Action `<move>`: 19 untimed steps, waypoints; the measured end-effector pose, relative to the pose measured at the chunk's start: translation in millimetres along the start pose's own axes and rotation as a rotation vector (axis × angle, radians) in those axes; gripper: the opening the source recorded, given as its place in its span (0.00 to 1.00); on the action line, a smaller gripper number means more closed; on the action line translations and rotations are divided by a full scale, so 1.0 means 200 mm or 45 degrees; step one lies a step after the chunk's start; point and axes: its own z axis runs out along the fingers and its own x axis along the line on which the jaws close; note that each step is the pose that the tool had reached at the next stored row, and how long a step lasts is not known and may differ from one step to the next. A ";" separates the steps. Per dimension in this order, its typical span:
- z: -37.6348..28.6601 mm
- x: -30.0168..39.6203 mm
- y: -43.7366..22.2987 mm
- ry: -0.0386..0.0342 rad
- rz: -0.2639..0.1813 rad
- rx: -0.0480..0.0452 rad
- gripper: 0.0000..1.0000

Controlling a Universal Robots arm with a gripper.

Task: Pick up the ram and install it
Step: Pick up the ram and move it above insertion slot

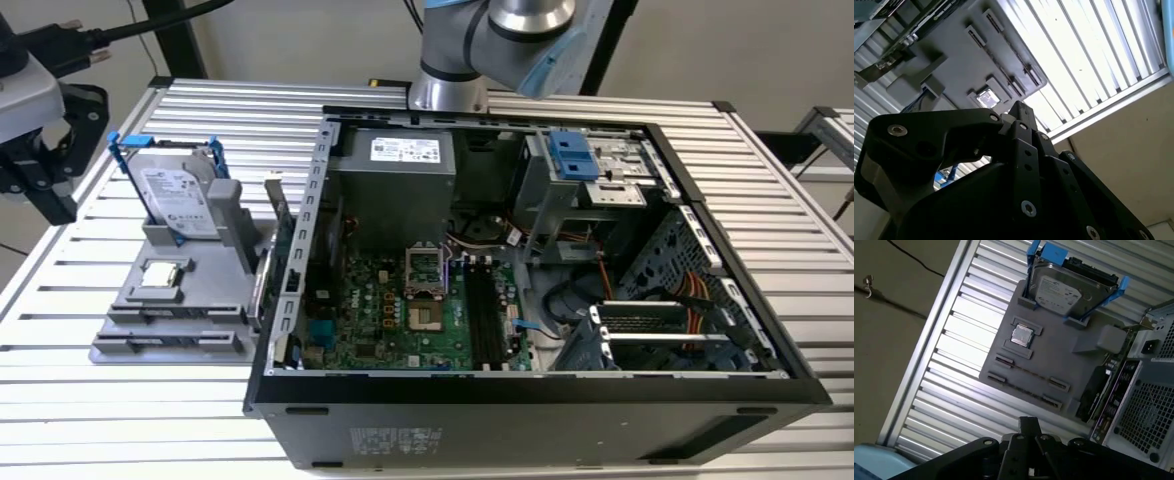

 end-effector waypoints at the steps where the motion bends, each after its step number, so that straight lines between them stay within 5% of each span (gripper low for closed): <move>1: 0.000 0.000 0.000 0.0004 -0.010 0.000 0.00; 19: 0.000 0.000 0.000 0.0092 -0.194 0.001 0.00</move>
